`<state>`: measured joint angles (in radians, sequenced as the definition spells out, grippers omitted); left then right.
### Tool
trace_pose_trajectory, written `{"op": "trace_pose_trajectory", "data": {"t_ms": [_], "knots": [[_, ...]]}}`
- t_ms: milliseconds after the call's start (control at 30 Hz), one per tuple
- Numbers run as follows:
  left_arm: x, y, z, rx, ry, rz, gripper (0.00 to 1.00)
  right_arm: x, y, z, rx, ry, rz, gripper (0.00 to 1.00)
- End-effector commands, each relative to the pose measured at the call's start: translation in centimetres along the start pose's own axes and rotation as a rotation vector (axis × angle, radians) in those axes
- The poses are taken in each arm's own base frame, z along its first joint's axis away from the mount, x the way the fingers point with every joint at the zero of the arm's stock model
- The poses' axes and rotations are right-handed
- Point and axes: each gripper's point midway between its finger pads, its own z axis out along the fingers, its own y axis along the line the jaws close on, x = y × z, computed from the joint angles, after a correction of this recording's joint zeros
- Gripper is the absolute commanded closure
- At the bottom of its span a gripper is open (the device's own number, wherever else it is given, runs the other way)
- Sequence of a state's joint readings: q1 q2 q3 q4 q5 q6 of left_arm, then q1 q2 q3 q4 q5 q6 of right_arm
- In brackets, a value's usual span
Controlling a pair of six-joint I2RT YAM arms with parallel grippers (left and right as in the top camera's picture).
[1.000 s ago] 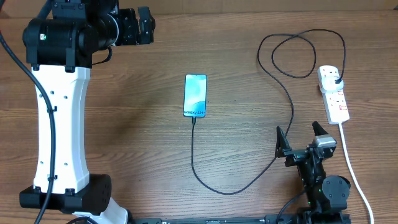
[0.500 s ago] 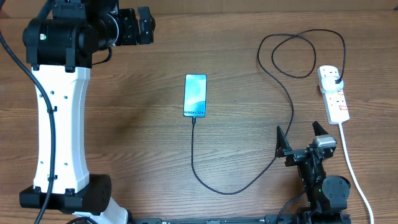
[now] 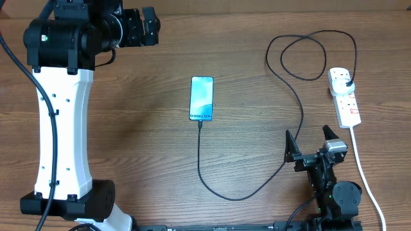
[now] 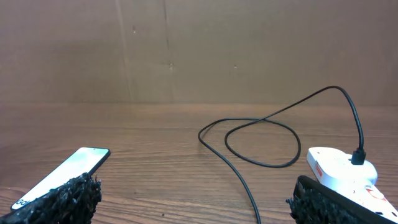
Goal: Plug charger to phone and switch on socket
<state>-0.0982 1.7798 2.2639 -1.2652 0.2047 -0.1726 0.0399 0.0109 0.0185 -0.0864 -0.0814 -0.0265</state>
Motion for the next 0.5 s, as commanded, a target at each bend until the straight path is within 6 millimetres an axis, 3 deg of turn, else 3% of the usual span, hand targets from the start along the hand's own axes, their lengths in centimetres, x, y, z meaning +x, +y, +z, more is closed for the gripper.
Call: {"op": "trace_pose_trajectory", "data": {"t_ms": [0, 467], "knots": [[0.0, -0.3, 0.0, 0.003, -0.002, 0.024, 0.00, 0.2, 0.1, 0.0, -0.006, -0.004, -0.005, 0.00], [0.3, 0.7, -0.4, -0.056, 0.003, 0.022, 0.00, 0.2, 0.1, 0.0, -0.006, -0.004, -0.005, 0.00]]}}
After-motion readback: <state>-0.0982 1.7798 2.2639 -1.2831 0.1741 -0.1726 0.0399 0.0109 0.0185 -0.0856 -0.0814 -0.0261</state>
